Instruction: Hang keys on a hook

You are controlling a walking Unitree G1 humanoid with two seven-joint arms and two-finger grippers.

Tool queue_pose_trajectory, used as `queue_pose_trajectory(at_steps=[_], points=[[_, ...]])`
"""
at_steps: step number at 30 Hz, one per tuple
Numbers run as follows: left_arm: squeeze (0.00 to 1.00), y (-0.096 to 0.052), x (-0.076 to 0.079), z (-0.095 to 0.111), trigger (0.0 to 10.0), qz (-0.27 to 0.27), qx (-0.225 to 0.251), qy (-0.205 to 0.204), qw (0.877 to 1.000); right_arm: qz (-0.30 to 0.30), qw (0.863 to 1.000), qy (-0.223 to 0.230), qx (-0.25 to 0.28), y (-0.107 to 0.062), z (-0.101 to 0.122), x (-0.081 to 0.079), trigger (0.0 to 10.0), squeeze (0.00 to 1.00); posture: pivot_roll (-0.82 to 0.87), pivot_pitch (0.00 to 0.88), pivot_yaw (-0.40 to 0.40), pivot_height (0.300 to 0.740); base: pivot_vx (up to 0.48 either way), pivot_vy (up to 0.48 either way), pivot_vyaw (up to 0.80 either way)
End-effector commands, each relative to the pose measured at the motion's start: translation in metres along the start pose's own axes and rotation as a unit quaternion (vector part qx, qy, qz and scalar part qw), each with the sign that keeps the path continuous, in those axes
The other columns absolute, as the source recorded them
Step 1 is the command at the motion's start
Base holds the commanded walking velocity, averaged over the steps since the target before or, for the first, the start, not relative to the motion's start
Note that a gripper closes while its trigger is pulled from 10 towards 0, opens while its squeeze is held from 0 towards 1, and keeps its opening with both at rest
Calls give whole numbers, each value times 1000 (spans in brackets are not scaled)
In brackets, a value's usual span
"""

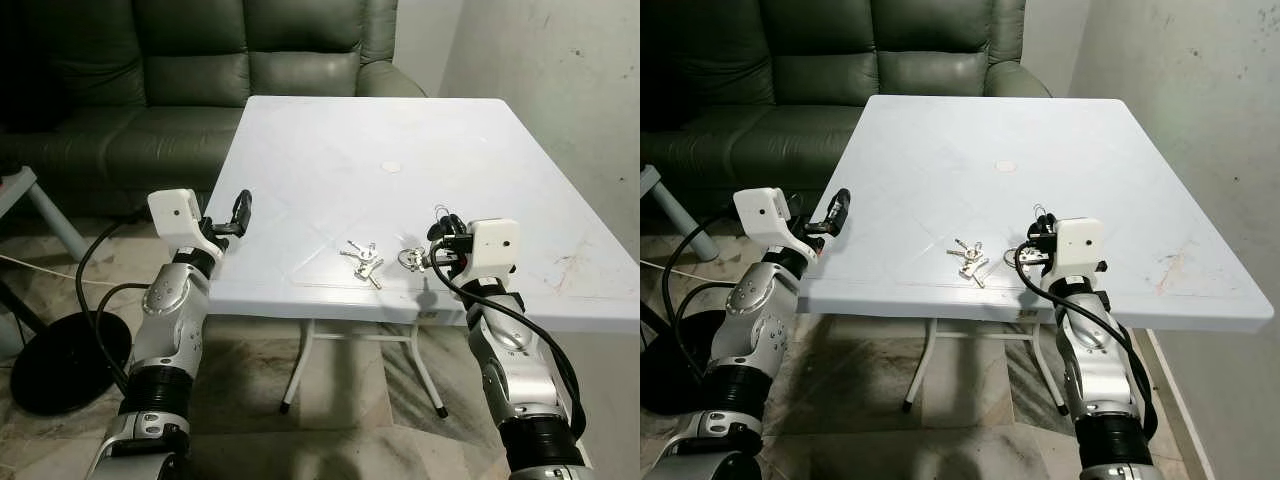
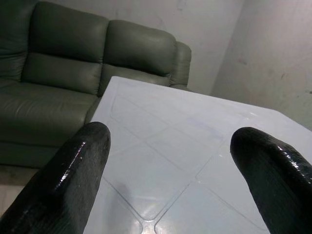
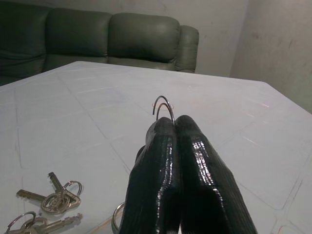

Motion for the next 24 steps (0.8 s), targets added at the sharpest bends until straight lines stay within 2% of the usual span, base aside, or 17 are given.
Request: queue_pose_trajectory(at_steps=[1, 9, 24], points=[[0, -1, -5, 3, 10000, 9, 3, 4, 1000, -5, 1000, -1, 10, 3, 7, 2, 10000, 0, -18, 0, 1, 732, 0, 0, 0], [0, -1, -4, 4, 10000, 11, 7, 0, 1000, -8, 1000, -5, 4, 5, 7, 4, 10000, 0, -16, 5, -2, 732, 0, 0, -313], [0, 0, -3, 3, 10000, 13, 3, -3, 1000, -14, 1000, -7, -3, 7, 6, 6, 10000, 0, -16, 12, -8, 732, 0, 0, -768]])
Point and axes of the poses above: a point about 5 cm out from each wrist's last joint towards the gripper, its own y axis pointing out of the wrist towards the gripper, its own z axis along the axis of the wrist's last joint, x = y × z, the point moved 4 cm from there along y, pointing out of the wrist towards the gripper, and after that the axes turned 7 degrees about y, right-handed, at the moved point
